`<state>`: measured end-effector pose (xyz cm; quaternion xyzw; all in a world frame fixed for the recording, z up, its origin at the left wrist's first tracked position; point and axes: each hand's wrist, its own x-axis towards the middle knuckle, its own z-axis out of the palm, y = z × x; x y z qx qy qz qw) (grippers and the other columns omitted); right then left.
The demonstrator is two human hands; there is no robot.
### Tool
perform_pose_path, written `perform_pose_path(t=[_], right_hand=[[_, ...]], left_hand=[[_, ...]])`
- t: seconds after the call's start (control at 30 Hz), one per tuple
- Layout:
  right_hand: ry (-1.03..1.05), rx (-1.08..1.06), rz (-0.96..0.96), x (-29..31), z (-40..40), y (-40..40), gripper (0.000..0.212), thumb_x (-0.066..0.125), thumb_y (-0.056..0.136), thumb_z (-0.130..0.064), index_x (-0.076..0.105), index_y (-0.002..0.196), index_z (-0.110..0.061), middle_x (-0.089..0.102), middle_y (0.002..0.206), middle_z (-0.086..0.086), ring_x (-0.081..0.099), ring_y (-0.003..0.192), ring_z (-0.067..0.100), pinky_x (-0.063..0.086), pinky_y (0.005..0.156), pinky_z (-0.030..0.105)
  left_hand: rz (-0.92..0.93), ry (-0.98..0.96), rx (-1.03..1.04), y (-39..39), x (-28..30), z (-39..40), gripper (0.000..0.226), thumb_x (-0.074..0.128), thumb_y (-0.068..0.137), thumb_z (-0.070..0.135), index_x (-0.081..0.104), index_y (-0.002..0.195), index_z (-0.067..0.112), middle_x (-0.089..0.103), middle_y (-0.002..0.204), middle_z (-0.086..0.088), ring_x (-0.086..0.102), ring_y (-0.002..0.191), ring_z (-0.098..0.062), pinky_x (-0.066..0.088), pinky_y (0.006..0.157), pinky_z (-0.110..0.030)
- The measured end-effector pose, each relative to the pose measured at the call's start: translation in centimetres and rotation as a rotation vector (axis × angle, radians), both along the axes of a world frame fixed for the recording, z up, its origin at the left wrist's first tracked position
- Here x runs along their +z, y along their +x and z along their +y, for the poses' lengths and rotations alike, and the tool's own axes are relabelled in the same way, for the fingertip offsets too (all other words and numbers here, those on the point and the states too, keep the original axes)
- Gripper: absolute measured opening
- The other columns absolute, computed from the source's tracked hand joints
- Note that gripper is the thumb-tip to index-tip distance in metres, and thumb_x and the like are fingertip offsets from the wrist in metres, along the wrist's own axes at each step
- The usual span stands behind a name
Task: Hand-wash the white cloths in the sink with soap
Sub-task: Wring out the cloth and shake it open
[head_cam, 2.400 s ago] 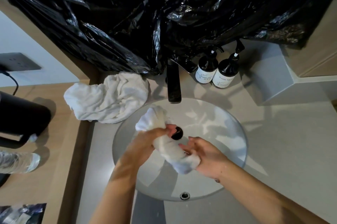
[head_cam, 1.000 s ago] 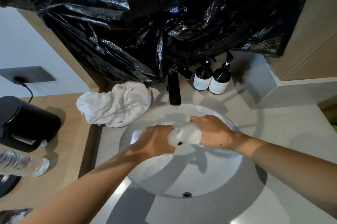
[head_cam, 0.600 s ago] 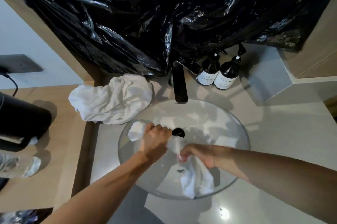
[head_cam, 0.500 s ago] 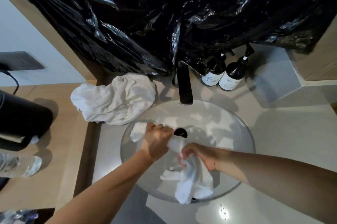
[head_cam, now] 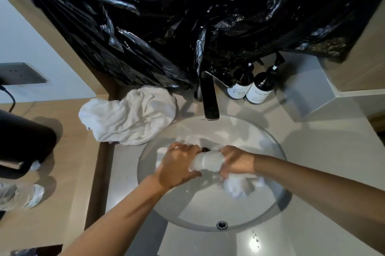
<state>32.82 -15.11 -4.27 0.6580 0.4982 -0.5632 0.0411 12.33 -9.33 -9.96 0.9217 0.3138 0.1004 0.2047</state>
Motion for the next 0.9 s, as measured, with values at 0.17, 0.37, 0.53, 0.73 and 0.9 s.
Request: perform_pose_path(t=[0.17, 0.37, 0.53, 0.73, 0.9], right_hand=[[0.205, 0.458, -0.415, 2.6, -0.8, -2.1, 0.045, 0.064, 0.072, -0.013, 0.057, 0.117, -0.014, 0.068, 0.097, 0.005, 0.065, 0.083, 0.024, 0.051, 0.066, 0.027], [0.338, 0.301, -0.393, 6.0, -1.7, -2.1, 0.029, 0.064, 0.081, -0.017, 0.053, 0.106, -0.009, 0.061, 0.101, 0.009, 0.06, 0.087, 0.025, 0.048, 0.07, 0.029], [0.465, 0.106, -0.266, 5.2, -3.6, 2.1, 0.058, 0.076, 0.067, -0.035, 0.048, 0.117, -0.026, 0.05, 0.114, -0.01, 0.05, 0.105, 0.012, 0.044, 0.082, 0.022], [0.348, -1.125, 0.778, 0.6, -8.0, 4.5, 0.101, 0.092, 0.033, -0.056, 0.052, 0.124, -0.042, 0.05, 0.135, -0.009, 0.047, 0.126, 0.012, 0.039, 0.101, 0.039], [0.038, -1.515, 1.454, -4.8, -6.1, -0.4, 0.107, 0.089, 0.038, -0.066, 0.048, 0.129, -0.029, 0.043, 0.14, 0.01, 0.05, 0.127, 0.042, 0.039, 0.097, 0.063]], left_hand=[[0.036, -0.532, -0.056, 0.4, 3.8, -0.9, 0.07, 0.085, 0.063, 0.051, 0.056, 0.122, 0.029, 0.061, 0.11, 0.017, 0.054, 0.099, -0.002, 0.042, 0.084, -0.017], [-0.055, -0.659, 0.161, 3.4, 5.6, -2.9, 0.059, 0.087, 0.067, 0.038, 0.062, 0.118, 0.024, 0.061, 0.103, 0.015, 0.06, 0.098, -0.006, 0.045, 0.077, -0.016], [-0.022, -0.525, 0.109, 4.3, 7.9, -2.3, 0.023, 0.079, 0.067, 0.035, 0.062, 0.079, 0.025, 0.063, 0.074, 0.011, 0.06, 0.07, -0.009, 0.049, 0.06, -0.023], [-0.163, -0.678, 0.238, 3.9, 10.1, -1.0, 0.04, 0.087, 0.065, 0.021, 0.067, 0.1, 0.023, 0.068, 0.091, 0.011, 0.063, 0.085, -0.005, 0.047, 0.068, -0.009], [-0.362, -0.991, 0.221, 3.8, 12.1, -0.9, 0.008, 0.075, 0.074, 0.002, 0.071, 0.078, 0.009, 0.069, 0.074, -0.009, 0.064, 0.07, -0.016, 0.052, 0.066, -0.025]])
